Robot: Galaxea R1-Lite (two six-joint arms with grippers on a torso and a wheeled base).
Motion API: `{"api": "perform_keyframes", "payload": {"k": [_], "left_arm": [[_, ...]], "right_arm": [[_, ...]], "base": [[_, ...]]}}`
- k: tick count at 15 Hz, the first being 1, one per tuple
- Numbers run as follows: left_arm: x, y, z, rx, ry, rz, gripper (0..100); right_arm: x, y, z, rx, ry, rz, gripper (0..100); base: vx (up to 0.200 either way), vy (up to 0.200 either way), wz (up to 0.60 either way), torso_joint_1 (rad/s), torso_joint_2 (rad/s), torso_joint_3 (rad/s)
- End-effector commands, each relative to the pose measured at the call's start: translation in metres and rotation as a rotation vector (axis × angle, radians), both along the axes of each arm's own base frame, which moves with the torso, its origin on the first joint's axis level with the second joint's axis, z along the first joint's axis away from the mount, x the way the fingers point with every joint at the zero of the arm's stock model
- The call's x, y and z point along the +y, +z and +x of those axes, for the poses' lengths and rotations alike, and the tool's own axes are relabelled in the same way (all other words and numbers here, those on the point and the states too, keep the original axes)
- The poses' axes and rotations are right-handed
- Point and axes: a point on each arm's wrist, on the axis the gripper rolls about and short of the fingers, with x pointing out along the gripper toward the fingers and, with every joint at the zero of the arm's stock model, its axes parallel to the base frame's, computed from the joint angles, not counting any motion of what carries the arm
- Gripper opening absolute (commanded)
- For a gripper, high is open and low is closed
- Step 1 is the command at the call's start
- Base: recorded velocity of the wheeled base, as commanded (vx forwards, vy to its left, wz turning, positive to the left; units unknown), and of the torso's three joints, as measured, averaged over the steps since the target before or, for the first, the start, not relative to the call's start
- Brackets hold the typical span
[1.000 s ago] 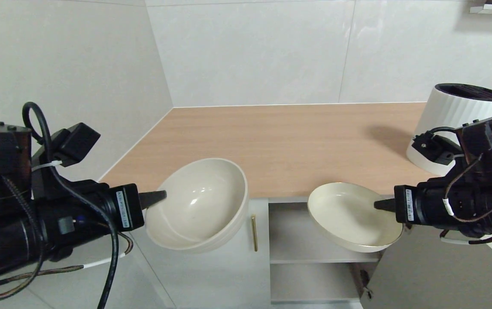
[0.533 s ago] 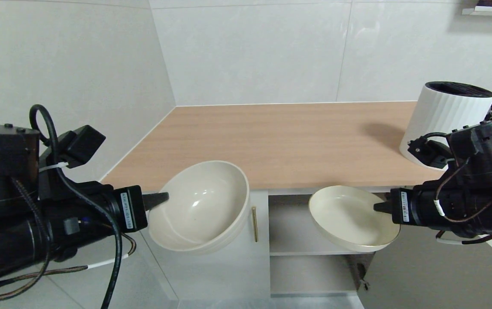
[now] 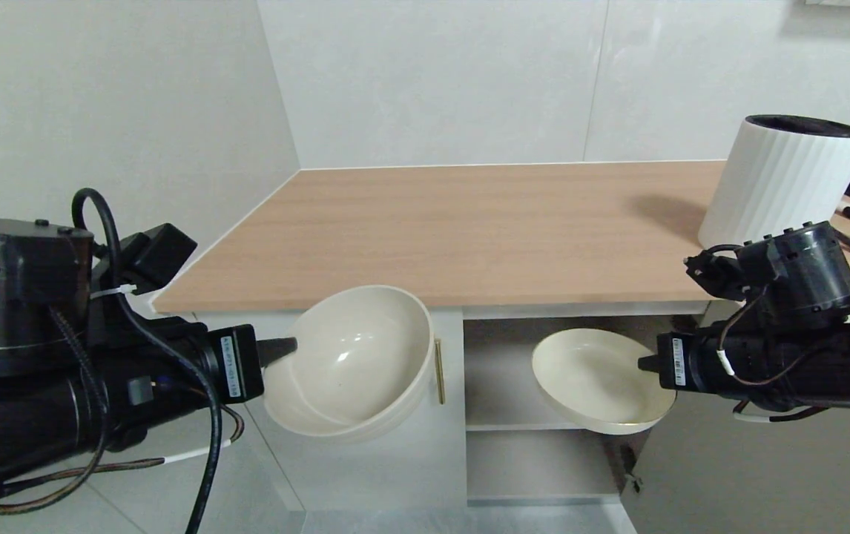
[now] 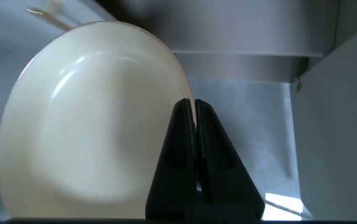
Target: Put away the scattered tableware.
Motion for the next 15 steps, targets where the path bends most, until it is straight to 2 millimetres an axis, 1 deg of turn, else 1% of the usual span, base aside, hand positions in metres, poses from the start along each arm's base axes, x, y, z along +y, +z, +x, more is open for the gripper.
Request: {"api": "perform_keyframes", "payload": {"k": [1,6,11,13,15], "left_arm": [[-0.001,-0.002,0.002,0.008,0.000,0.003,0],[-0.002,-0.005,0.004,0.020,0.000,0.009,0],[-0.003,-0.007,0.006,0.030,-0.001,0.014,0],[-0.003,-0.007,0.006,0.030,0.000,0.014,0],[-0.003,-0.008,0.006,0.033,-0.001,0.016,0]], "right_arm": [[0.001,-0.008,0.005,0.027,-0.005,-0.014,0],[0.004,-0.016,0.010,0.048,-0.005,-0.024,0],[0.006,-0.024,0.015,0.068,-0.006,-0.035,0],[0.005,-0.024,0.015,0.063,-0.008,-0.035,0],[0.006,-0.024,0.016,0.055,-0.008,-0.031,0]], "base": [[0.000,0.000,0.00,-0.188,0.48,0.281],[0.000,0.000,0.00,-0.174,0.47,0.295],[0.000,0.000,0.00,-0.135,0.46,0.315],[0.000,0.000,0.00,-0.093,0.44,0.342],[0.000,0.000,0.00,-0.024,0.21,0.156]]}}
